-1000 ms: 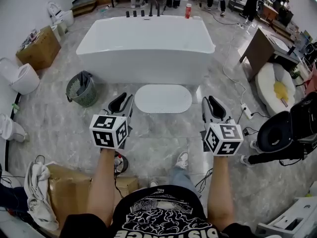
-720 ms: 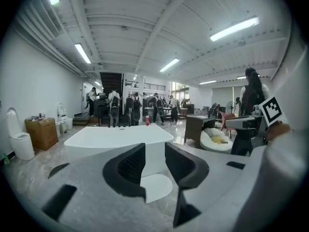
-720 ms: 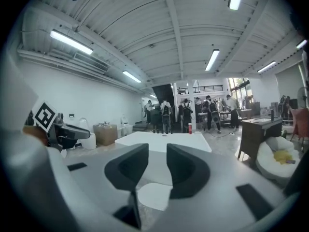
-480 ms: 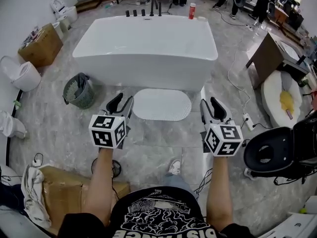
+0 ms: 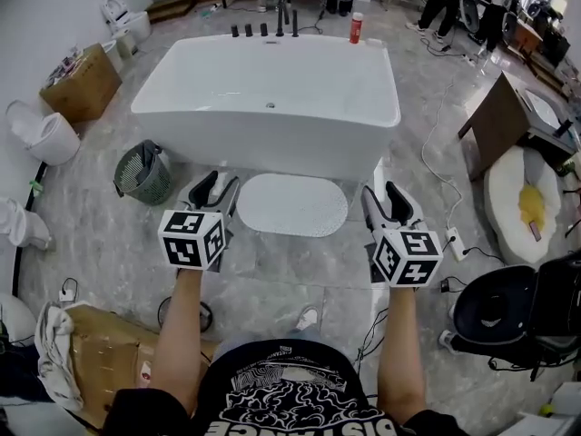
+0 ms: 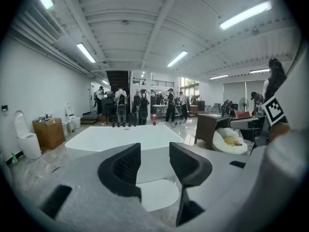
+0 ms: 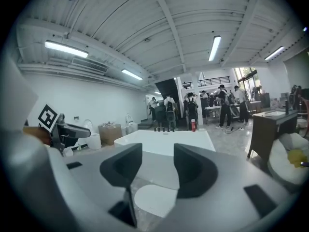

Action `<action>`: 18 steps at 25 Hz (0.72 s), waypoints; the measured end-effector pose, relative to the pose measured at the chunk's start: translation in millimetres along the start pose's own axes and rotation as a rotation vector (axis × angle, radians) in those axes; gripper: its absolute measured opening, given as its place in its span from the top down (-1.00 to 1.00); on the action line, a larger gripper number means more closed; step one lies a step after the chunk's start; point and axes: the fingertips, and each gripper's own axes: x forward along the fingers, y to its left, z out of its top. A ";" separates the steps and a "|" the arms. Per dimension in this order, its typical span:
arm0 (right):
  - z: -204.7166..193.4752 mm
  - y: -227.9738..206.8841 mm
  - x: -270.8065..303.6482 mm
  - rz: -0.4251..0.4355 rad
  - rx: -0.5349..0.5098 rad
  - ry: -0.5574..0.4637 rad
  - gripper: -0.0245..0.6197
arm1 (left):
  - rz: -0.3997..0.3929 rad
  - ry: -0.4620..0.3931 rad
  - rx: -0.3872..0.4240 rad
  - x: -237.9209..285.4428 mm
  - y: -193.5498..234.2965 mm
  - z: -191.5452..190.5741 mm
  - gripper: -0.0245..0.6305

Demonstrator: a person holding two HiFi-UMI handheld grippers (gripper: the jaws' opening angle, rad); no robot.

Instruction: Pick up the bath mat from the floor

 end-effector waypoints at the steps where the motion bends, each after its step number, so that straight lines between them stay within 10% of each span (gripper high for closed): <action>1: 0.0 -3.0 3.8 0.006 0.001 0.001 0.28 | 0.007 0.000 0.000 2.9 0.0 1.2 0.33; 18: 11.1 -35.3 86.0 0.017 -0.013 0.012 0.21 | 0.021 -0.023 -0.014 81.5 36.8 18.7 0.31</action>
